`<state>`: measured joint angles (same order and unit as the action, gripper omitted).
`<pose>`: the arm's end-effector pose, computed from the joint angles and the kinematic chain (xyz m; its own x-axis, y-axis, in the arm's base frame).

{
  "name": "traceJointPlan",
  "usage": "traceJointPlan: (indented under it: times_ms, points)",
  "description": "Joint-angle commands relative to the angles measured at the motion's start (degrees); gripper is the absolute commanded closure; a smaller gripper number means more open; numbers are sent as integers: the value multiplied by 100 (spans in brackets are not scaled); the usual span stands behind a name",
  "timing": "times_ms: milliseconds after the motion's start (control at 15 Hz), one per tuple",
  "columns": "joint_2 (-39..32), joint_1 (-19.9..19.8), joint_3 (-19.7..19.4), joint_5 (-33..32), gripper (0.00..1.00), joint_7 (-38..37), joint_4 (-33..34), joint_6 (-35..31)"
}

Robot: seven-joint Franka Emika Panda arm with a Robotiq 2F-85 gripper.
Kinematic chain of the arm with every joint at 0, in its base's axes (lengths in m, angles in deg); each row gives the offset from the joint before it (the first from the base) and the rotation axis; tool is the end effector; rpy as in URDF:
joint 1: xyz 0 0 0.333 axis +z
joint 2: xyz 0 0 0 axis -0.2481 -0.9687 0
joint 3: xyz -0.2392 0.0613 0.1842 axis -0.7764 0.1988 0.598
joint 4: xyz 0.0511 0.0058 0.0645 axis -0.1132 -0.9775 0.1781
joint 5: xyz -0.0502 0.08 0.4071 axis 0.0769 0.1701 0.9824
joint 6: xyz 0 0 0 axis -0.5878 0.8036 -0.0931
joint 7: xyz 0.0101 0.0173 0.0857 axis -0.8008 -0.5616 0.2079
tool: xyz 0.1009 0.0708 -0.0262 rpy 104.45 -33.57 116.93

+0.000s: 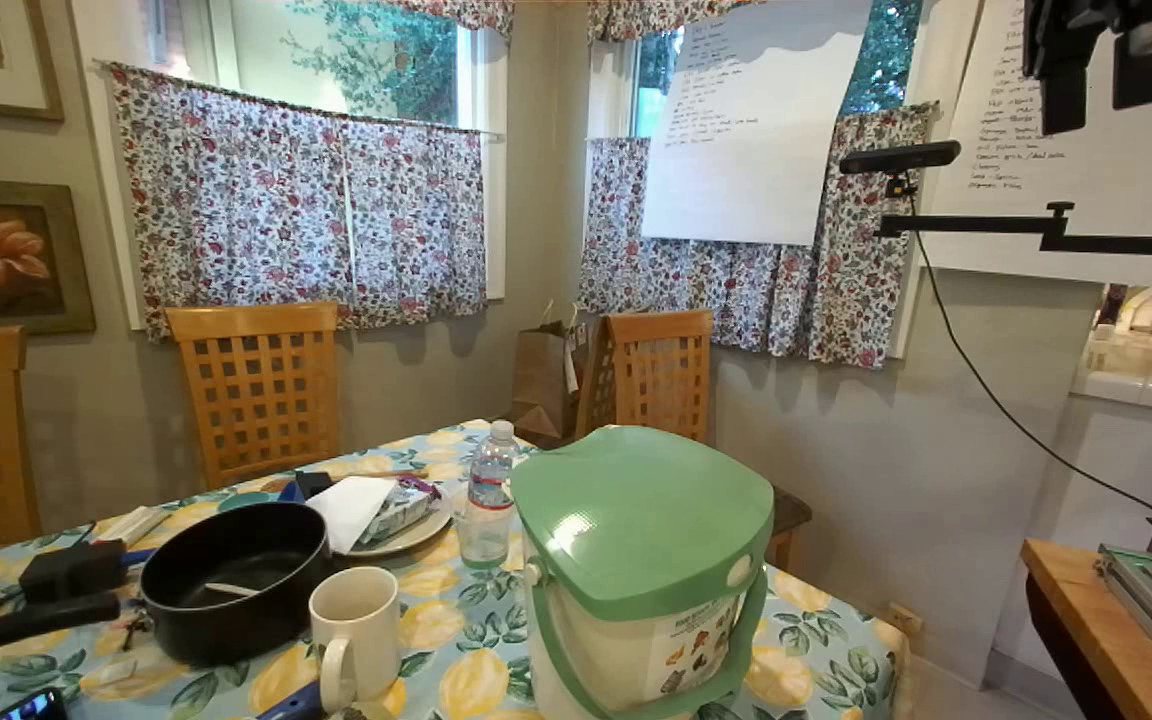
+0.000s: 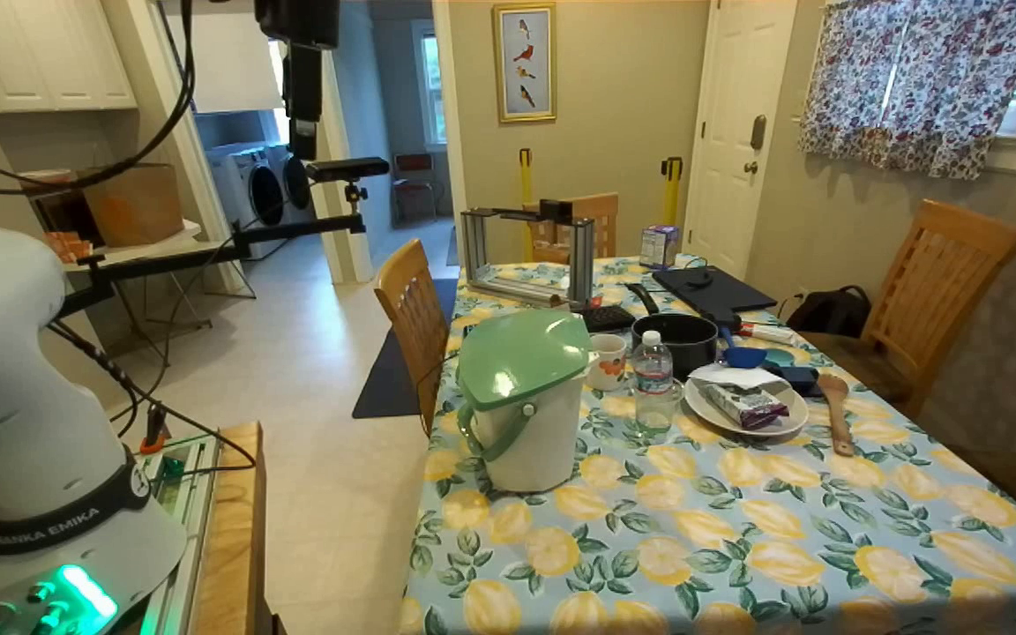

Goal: Open the bucket

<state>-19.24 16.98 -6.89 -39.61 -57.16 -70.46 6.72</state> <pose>0.3639 0.0688 0.5580 0.9792 0.0028 -0.2027 0.0091 -0.9995 0.0303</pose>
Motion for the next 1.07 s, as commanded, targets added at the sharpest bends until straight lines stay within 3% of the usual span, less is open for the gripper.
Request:
traceJointPlan:
  times_ms: [0,533,1000]
  points:
    - [365,144,16,-128,0,405,-726,-999]
    - [636,603,-115,-102,0,1597,-2341,-3109]
    - [601,1079,-142,123,0,1856,-2955,-4562]
